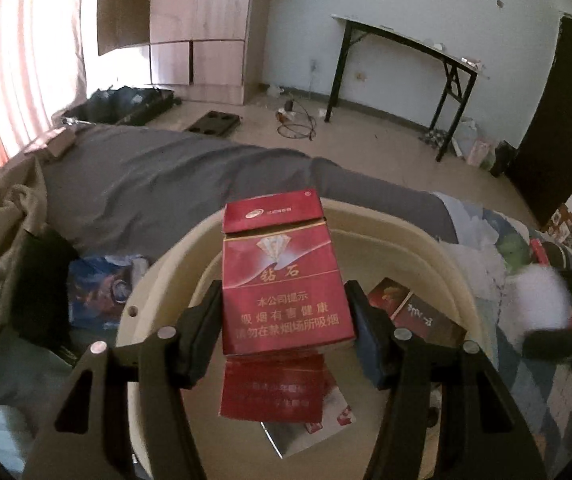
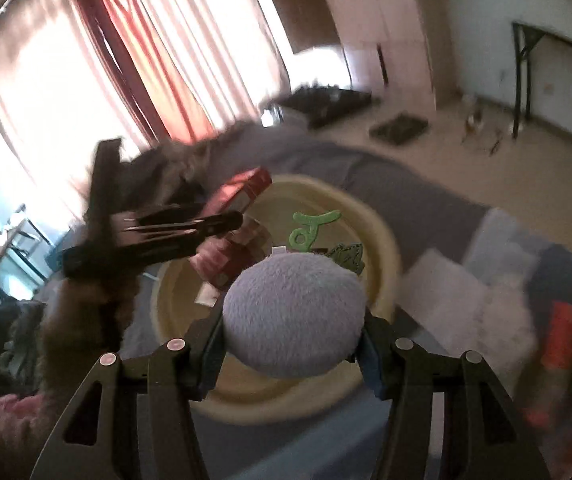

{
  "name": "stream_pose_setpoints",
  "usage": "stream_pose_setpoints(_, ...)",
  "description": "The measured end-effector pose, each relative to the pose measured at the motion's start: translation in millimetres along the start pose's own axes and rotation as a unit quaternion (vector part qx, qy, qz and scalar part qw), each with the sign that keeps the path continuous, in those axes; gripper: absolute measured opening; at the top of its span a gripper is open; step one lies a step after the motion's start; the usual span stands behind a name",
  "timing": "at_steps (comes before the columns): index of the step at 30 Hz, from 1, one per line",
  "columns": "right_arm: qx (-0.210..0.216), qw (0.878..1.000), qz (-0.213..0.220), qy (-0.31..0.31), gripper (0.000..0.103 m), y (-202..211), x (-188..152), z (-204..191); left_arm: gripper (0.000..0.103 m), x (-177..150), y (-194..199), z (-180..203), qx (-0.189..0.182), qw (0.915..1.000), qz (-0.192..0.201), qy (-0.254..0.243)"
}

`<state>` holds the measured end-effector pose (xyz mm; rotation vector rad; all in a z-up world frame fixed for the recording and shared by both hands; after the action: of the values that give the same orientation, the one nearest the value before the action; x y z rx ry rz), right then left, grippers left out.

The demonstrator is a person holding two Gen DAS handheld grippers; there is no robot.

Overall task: Organize rigid objects
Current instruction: 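Carry the box and cushion over the cream basin and release both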

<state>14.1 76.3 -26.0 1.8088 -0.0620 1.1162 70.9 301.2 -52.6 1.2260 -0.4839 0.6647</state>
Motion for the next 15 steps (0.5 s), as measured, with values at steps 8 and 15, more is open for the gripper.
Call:
stream_pose_setpoints(8,-0.034,0.997,-0.064,0.015,0.056,-70,12,-12,0.060,-9,-15,1,0.001,0.9993,-0.037,-0.010)
stream_pose_setpoints(15,-0.032,0.999,-0.031,0.009,0.091,-62,13,-15,0.090,1,6,8,0.007,0.9999,-0.006,-0.013)
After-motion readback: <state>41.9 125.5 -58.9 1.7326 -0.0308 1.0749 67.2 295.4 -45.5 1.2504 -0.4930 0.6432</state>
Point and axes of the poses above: each gripper's, at about its wrist camera, not at the fingertips, and y roughly against the way its jaws point, z to its right, x to its top, the point moved 6 cm from there along -y, roughly the way its jaws point, and after that the axes turned 11 degrees about -x, right-handed, at the moved point
